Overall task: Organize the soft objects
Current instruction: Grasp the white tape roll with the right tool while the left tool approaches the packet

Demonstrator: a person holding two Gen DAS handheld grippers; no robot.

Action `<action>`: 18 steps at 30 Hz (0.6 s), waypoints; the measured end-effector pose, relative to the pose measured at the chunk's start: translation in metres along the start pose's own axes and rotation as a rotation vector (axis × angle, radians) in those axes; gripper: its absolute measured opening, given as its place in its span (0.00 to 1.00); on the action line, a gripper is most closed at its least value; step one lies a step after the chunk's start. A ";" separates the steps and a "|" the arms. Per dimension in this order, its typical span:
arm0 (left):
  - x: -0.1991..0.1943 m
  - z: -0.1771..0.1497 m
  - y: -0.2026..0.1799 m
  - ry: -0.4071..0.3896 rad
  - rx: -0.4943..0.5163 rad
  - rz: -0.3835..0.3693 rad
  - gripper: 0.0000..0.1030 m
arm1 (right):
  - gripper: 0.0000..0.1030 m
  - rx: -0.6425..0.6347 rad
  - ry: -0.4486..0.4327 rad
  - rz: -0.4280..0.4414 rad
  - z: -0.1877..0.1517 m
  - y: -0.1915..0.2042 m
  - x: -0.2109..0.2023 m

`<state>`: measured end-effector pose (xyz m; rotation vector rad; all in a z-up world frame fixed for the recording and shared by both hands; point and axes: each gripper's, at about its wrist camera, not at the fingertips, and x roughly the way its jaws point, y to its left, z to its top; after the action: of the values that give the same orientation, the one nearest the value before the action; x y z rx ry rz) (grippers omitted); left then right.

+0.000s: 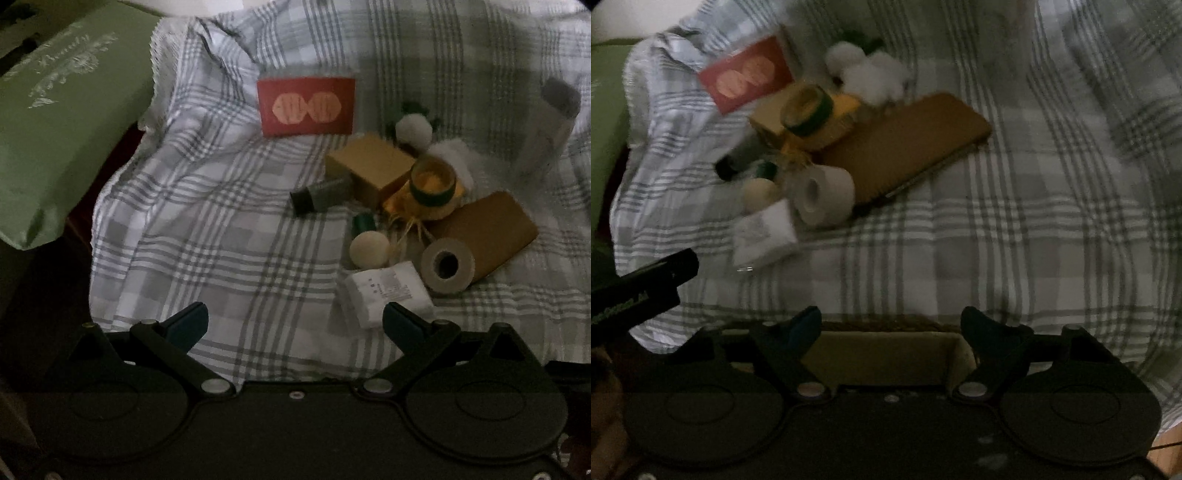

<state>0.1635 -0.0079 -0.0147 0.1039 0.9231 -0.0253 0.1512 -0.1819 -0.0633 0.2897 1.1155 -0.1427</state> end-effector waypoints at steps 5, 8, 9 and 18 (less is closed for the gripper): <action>0.015 0.005 0.000 0.027 -0.004 -0.008 0.93 | 0.78 0.098 0.058 0.004 0.013 -0.011 0.012; 0.022 0.007 0.002 0.037 -0.015 -0.014 0.93 | 0.79 0.171 0.073 -0.008 0.021 -0.019 0.017; 0.024 0.007 0.003 0.040 -0.020 -0.013 0.93 | 0.80 0.180 0.087 -0.012 0.024 -0.021 0.019; 0.044 0.006 0.007 0.117 -0.016 -0.016 0.91 | 0.80 0.135 0.025 -0.029 0.038 -0.011 0.025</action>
<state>0.1952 -0.0009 -0.0456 0.0837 1.0413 -0.0270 0.1925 -0.2029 -0.0715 0.3968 1.1373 -0.2413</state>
